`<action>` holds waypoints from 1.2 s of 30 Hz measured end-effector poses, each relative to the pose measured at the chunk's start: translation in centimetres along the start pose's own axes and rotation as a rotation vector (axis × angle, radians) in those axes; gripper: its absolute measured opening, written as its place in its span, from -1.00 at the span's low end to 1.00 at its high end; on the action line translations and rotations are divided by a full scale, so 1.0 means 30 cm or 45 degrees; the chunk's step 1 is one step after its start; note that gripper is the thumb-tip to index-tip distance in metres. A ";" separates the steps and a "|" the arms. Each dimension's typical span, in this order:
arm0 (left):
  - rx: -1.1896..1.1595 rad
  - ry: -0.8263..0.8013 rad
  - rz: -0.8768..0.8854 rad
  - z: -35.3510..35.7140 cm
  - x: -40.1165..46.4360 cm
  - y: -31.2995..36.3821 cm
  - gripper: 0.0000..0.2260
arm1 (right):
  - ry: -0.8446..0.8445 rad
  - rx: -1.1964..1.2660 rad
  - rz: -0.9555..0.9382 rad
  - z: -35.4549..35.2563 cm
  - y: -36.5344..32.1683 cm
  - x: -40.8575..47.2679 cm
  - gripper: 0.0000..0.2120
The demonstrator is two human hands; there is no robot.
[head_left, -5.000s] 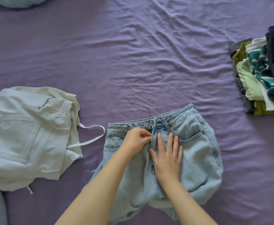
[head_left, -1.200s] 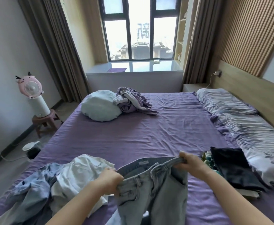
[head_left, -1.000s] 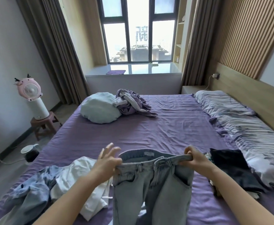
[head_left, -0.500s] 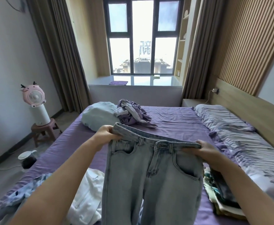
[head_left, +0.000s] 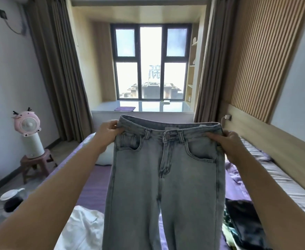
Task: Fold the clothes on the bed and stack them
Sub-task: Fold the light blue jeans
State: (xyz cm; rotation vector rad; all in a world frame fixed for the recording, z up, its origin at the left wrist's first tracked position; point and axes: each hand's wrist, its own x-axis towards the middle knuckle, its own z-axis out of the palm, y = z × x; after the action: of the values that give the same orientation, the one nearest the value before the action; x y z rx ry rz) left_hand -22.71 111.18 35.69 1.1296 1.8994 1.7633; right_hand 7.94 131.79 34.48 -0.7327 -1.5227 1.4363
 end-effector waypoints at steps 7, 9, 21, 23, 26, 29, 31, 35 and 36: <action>0.065 0.112 0.145 0.025 0.116 0.257 -0.93 | 0.258 -0.541 -0.616 -0.014 -0.265 0.103 -0.92; -0.110 0.141 0.094 0.048 0.126 0.302 -0.91 | 0.272 -0.533 -0.675 -0.009 -0.319 0.118 -0.90; -0.148 0.039 0.108 0.006 0.123 0.220 -0.83 | 0.077 -0.010 -0.206 -0.041 -0.264 0.149 -0.88; -0.161 0.025 0.089 -0.003 0.131 0.226 -0.83 | 0.023 -0.012 -0.192 -0.043 -0.266 0.160 -0.89; -0.017 0.040 0.044 -0.007 0.127 0.212 -0.88 | 0.059 -0.278 -0.223 -0.041 -0.243 0.179 -0.89; 0.058 0.088 -0.051 0.020 0.109 0.188 -0.93 | 0.130 -0.457 -0.222 -0.020 -0.199 0.185 -0.84; 0.069 0.175 -0.123 0.054 0.091 0.180 -0.81 | 0.173 -0.580 -0.192 0.007 -0.181 0.178 -0.82; 0.028 0.326 -0.113 0.149 0.035 0.161 -0.70 | 0.152 -0.567 -0.130 0.109 -0.171 0.126 -0.78; 0.016 0.340 -0.088 0.177 0.020 0.152 -0.68 | 0.075 -0.439 -0.076 0.141 -0.167 0.104 -0.74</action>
State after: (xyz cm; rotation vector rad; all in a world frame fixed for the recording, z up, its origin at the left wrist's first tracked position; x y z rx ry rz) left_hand -17.91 114.98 39.14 0.8553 2.0738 1.9467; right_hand 3.61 131.88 40.30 -0.9165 -1.7527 1.1094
